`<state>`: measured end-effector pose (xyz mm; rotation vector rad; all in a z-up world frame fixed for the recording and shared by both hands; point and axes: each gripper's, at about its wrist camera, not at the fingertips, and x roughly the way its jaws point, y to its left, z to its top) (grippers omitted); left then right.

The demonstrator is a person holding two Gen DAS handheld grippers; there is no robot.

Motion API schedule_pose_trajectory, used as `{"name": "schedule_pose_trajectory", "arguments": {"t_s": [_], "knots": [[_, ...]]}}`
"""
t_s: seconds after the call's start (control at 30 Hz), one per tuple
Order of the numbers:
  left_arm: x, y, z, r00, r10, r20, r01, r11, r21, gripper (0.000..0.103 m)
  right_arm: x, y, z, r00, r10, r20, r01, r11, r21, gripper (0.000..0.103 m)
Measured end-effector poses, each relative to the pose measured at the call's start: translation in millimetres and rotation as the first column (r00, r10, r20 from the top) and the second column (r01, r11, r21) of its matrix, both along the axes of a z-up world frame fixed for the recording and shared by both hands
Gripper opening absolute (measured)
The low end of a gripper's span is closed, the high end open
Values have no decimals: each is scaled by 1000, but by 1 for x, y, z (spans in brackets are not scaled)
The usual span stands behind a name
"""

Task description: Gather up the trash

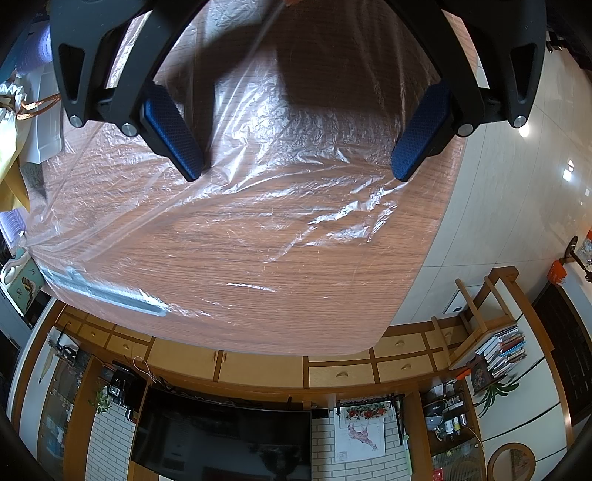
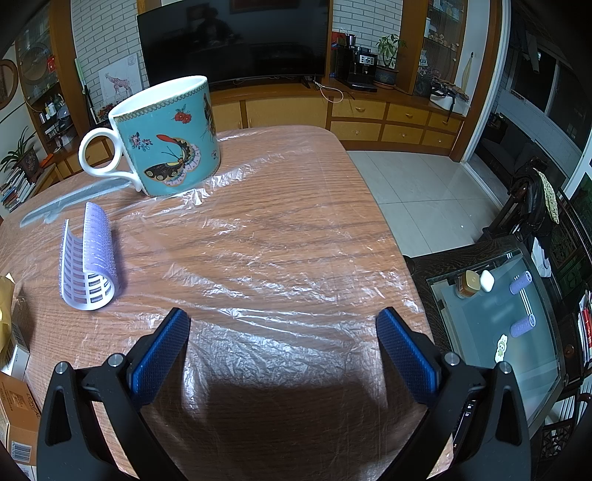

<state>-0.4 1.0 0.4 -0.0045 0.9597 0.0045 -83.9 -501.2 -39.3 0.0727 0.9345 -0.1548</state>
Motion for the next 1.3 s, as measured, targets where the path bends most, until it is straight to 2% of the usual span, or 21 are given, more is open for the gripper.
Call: {"name": "schedule_pose_trajectory", "arguments": {"t_s": [1.13, 1.23, 1.3], "knots": [[-2, 5, 2, 1000, -2, 0, 2, 1000, 0, 102, 2, -3, -1, 1000, -5, -10, 5, 1000, 4, 99], [-3, 9, 5, 1000, 17, -1, -17, 1000, 7, 102, 5, 0, 8, 1000, -14, -6, 14, 999, -43, 99], [-11, 23, 21, 999, 36, 31, -35, 999, -41, 102, -4, 12, 27, 999, 18, 37, -14, 995, -99, 99]]}}
